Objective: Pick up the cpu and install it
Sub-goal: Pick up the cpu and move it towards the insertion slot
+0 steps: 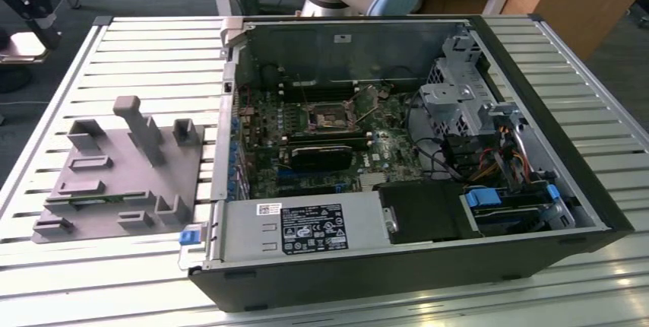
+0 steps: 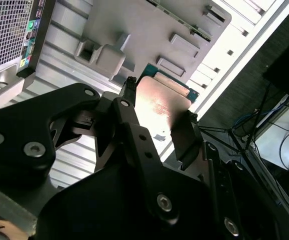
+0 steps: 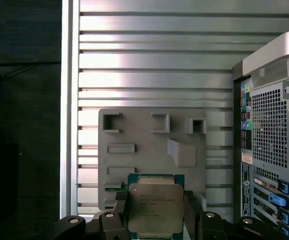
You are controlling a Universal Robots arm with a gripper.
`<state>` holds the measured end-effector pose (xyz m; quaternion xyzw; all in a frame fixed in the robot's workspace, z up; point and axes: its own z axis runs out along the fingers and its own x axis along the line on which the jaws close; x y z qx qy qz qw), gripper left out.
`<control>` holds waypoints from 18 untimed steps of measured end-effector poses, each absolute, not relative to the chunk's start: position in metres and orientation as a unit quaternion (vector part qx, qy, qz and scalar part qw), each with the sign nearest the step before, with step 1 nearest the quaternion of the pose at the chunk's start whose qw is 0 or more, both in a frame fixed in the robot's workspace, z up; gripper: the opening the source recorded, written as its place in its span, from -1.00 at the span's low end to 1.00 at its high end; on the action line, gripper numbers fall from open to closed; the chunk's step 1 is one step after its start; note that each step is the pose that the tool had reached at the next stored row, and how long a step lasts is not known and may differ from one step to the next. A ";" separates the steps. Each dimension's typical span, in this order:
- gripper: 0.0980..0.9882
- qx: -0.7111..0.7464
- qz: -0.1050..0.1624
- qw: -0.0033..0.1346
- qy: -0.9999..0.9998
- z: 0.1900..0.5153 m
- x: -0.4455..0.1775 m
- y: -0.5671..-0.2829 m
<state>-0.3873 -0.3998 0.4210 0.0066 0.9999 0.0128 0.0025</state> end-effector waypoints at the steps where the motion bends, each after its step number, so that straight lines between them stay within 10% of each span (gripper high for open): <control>1: -0.02 0.007 0.013 0.002 1.000 0.421 -0.386 -0.400; 18: -0.02 0.007 0.013 0.002 1.000 0.421 -0.365 -0.399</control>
